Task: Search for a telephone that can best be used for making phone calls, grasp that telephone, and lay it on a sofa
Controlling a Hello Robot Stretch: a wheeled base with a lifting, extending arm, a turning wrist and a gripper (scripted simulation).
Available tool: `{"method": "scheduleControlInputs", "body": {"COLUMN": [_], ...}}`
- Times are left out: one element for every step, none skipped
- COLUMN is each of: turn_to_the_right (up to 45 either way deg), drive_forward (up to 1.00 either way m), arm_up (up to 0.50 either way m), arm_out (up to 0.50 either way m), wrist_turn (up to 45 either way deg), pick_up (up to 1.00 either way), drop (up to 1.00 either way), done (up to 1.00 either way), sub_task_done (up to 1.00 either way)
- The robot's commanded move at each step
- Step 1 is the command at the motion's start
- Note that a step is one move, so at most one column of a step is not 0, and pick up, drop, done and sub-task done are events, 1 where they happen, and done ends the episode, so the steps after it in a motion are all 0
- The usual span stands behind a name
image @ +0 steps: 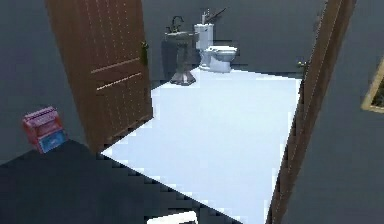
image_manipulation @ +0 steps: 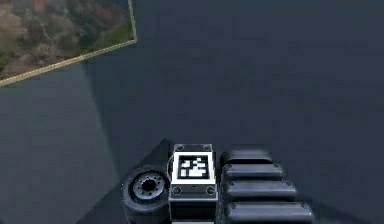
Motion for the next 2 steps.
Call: {"method": "scheduleControlInputs", "body": {"turn_to_the_right": [-15.0, 0.0], "drive_forward": [0.0, 1.0], "arm_up": [0.0, 0.0], "arm_out": [0.0, 0.0], "wrist_turn": [0.0, 0.0], "pick_up": [0.0, 0.0], "drop": [0.0, 0.0], "done": [0.0, 0.0], "sub_task_done": [0.0, 0.0]}}
